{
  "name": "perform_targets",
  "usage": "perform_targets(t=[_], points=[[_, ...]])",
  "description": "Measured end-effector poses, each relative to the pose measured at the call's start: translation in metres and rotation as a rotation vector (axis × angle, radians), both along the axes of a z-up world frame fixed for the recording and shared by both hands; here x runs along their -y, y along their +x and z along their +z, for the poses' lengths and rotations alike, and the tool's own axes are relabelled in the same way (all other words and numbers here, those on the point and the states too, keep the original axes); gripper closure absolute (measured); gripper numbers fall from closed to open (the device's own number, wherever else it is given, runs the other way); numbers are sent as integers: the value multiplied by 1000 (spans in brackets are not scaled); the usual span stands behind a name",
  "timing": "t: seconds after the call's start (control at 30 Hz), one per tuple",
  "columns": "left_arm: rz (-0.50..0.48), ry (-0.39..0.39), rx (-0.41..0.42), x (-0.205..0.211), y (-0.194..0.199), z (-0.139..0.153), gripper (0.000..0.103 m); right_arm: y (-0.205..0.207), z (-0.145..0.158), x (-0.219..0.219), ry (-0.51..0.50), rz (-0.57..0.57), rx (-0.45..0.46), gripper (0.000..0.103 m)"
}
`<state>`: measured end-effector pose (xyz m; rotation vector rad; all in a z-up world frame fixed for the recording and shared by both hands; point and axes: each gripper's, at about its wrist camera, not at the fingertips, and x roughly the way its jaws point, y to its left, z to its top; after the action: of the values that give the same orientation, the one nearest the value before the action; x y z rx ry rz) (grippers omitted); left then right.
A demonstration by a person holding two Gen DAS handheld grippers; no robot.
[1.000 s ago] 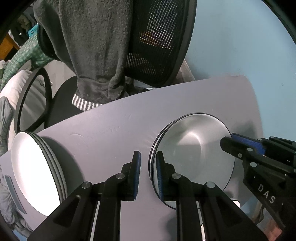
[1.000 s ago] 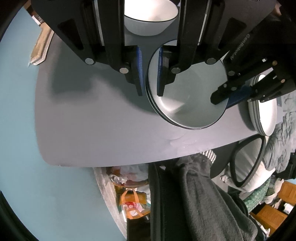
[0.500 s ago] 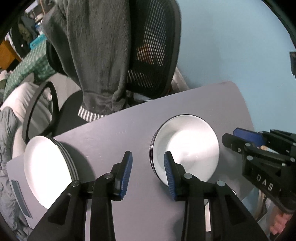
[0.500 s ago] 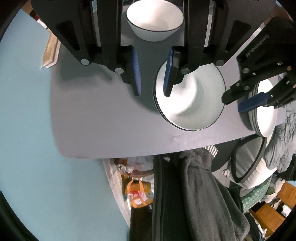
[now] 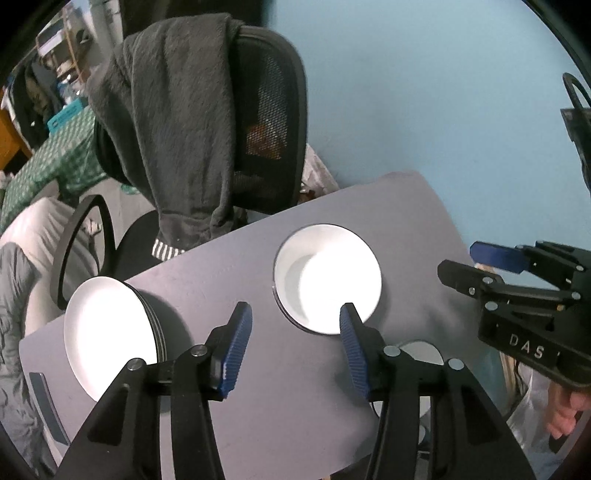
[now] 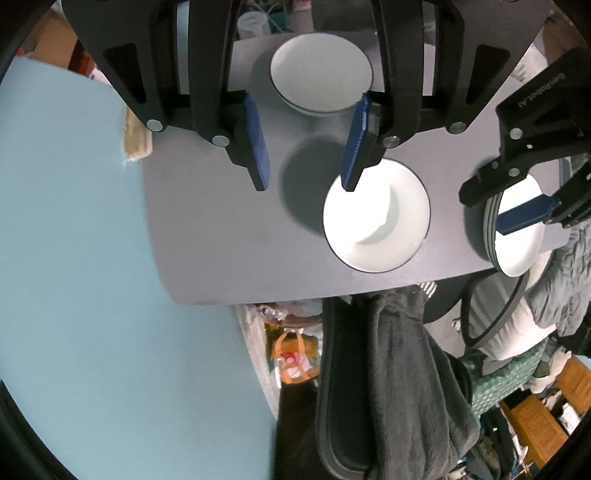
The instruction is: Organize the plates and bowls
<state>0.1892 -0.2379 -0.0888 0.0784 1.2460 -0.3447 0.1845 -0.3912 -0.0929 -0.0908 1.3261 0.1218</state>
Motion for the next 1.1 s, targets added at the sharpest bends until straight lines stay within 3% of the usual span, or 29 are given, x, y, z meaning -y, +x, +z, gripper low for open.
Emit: perform_targets(t=[0.03,0.73,1.1], points=[[-9,-7,-2,0,-4,1,45,-4,2,1,-4,-10,8,61],[-155,-31,-68,23,-55,-15,44,-77,14,38,22,-182,17,51],[-249,10,-110,52,-69,-44,43,-107,-15,60,50,-258,-37,49]])
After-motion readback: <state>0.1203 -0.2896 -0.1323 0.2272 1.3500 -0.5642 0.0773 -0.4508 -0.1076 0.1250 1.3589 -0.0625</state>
